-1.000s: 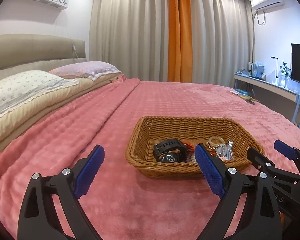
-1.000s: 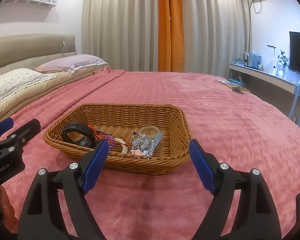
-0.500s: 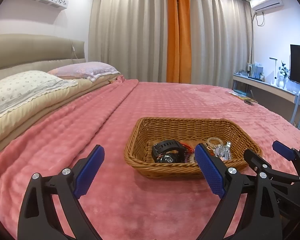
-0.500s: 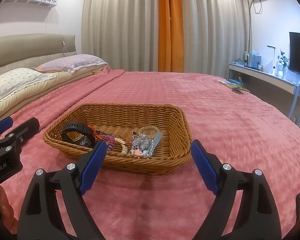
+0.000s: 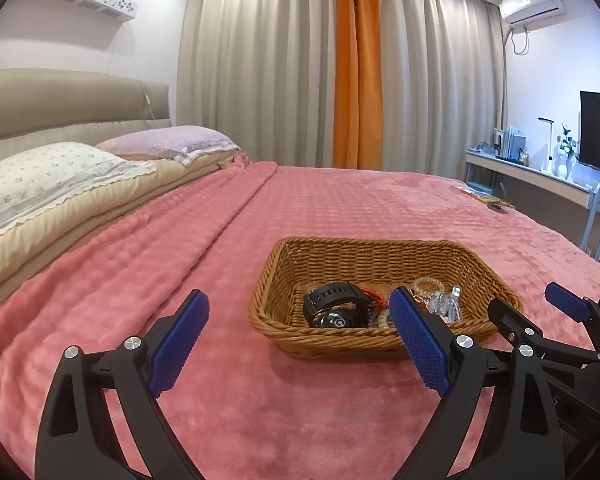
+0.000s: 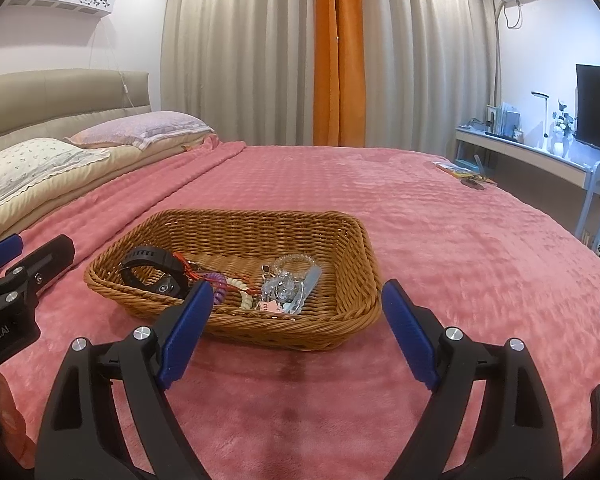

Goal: Organize jewelry

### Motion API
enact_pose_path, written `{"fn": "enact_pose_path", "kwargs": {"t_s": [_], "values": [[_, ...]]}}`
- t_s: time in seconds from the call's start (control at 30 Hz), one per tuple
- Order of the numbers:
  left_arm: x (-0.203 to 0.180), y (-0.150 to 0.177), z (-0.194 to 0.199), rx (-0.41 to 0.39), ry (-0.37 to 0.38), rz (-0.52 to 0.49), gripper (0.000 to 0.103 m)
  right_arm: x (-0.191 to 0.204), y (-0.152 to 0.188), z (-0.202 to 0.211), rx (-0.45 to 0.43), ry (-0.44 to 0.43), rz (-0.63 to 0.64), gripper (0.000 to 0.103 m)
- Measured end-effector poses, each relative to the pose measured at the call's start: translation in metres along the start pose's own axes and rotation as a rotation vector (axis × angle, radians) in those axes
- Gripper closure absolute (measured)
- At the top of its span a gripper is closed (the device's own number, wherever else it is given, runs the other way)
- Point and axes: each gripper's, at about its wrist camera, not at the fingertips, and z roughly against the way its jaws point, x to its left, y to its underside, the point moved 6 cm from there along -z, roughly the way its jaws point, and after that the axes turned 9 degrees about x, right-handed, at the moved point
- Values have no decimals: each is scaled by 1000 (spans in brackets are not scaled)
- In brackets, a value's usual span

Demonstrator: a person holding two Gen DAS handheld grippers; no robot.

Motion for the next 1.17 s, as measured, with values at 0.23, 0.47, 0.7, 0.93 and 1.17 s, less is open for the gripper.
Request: {"fn": "enact_pose_path", "kwargs": {"t_s": [0.23, 0.47, 0.7, 0.93, 1.17], "values": [[1, -1, 3, -19, 6, 7, 14, -1, 0, 1, -8, 10, -3, 21], [1, -1, 3, -19, 2, 2, 14, 0, 0, 2, -9, 20, -4, 21], [0, -2, 4, -27, -23, -3, 11, -1, -1, 4, -16, 52, -12, 21], [-1, -7, 16, -22, -32, -7, 11, 0, -2, 13, -40, 87, -7, 21], [11, 4, 57, -14, -37, 21, 10, 12, 11, 49, -55, 108, 45, 21]]}}
